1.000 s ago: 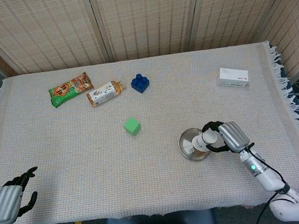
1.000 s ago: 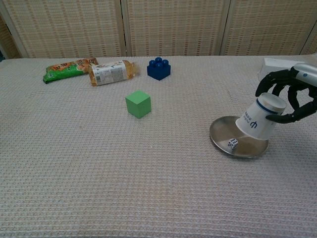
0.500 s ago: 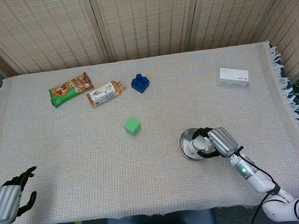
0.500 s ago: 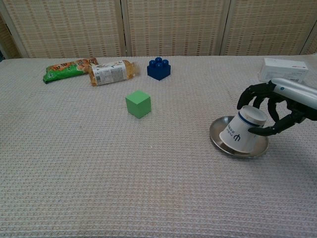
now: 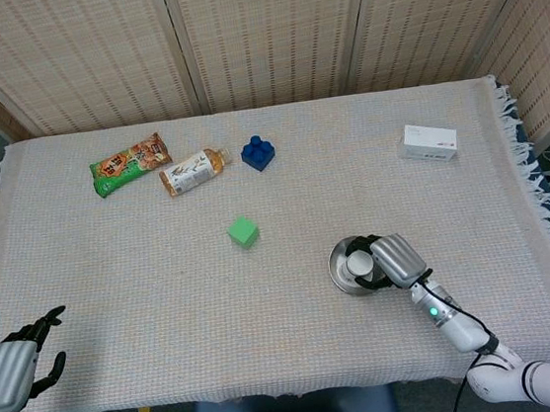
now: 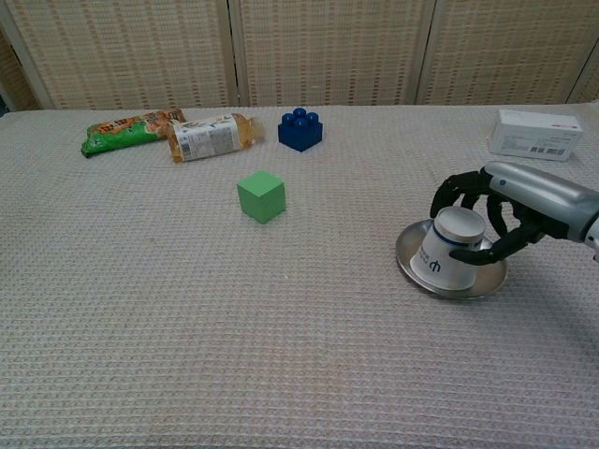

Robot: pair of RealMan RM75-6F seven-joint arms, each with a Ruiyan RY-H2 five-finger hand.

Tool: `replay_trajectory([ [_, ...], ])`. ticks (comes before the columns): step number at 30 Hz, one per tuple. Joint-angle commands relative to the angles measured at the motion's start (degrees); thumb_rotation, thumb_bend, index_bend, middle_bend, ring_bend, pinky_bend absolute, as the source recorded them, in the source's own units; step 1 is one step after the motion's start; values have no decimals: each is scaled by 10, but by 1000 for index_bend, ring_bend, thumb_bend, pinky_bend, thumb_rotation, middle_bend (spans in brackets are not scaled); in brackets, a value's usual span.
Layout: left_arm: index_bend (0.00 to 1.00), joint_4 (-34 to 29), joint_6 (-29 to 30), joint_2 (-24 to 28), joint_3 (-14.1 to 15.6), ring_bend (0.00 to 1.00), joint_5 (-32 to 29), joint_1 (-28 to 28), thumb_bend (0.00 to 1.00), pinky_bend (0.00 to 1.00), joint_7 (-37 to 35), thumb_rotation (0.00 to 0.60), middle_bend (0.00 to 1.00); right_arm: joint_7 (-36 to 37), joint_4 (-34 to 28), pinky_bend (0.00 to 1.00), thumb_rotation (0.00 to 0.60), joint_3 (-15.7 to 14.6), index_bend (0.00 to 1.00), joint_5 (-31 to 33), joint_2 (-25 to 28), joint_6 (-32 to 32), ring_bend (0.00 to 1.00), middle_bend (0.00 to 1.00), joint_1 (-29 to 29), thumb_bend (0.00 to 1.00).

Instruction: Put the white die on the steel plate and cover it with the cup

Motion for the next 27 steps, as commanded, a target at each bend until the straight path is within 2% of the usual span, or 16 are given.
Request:
replay_trajectory([
  [1,149,-1,1,0,0,345,1,0,440,473,0,600,285,-32,21,653,600,12,593,7,-14,16,424,516,-1,148],
  [4,149,-1,2,0,1,345,2,1,440,473,1,600,285,-65,54,653,600,24,593,10,-37,45,424,516,-3,147],
  [6,149,-1,1,0,1,346,3,0,441,472,3,600,285,-61,70,653,600,27,593,9,-50,54,424,516,-3,147],
  [12,149,-1,0,-1,0,345,1,0,439,472,4,600,285,57,10,654,600,1,593,11,-10,-22,424,516,8,147],
  [19,149,-1,3,0,1,346,3,1,440,472,1,600,285,168,-38,658,600,-13,593,6,35,-72,424,516,23,147],
  [22,149,-1,2,0,1,345,3,1,440,472,1,600,285,127,-16,660,600,-8,593,4,25,-47,424,516,18,147],
  [27,149,-1,3,0,1,346,3,1,440,473,1,600,285,0,38,660,600,15,593,20,-23,22,424,516,-3,147],
])
